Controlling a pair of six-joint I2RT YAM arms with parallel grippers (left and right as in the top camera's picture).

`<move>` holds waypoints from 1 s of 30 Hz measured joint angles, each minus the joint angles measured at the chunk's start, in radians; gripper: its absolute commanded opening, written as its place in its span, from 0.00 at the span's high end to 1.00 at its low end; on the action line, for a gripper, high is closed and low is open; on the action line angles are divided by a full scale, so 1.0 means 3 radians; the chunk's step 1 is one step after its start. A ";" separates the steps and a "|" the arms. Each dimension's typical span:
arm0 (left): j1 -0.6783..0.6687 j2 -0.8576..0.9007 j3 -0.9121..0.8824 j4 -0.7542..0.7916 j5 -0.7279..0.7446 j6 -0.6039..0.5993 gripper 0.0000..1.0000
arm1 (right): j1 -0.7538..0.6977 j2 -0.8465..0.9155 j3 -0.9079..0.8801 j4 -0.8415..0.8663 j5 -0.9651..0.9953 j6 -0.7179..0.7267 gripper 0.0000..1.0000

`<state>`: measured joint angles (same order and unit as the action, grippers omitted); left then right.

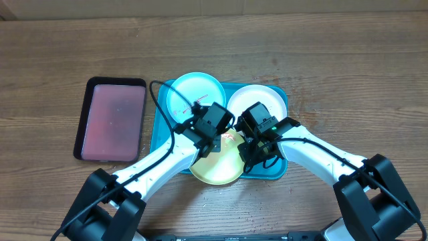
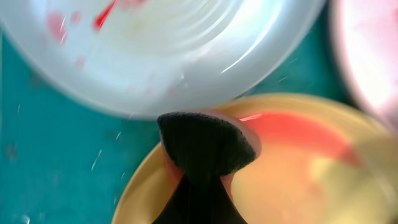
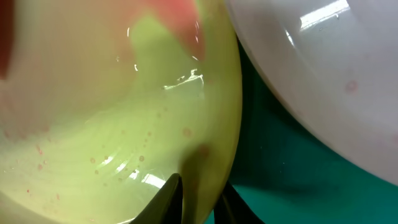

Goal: Clean dirty plates on tray and stack at the side
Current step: 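Scrub the yellow plate with the sponge while the right gripper holds it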

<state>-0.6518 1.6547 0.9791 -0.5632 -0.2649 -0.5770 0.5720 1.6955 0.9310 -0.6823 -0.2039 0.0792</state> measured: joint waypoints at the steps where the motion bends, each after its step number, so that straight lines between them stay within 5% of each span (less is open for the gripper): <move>1: 0.0001 0.0000 0.0043 0.0024 0.0041 0.0104 0.96 | 0.0000 0.0000 0.0000 0.0000 0.0006 -0.0001 0.82; 7: 0.0019 0.0000 0.0301 0.0099 0.0464 0.0502 0.96 | 0.0000 0.0000 0.0000 -0.0013 0.0008 -0.0001 0.82; 30: 0.0019 0.0195 0.0231 -0.0104 0.0996 0.0247 0.96 | 0.0000 0.0000 0.0000 -0.0076 0.0006 -0.0001 0.82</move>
<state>-0.6460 1.7130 1.0485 -0.5945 0.0338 -0.5030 0.5720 1.6955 0.9310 -0.7052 -0.2020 0.0788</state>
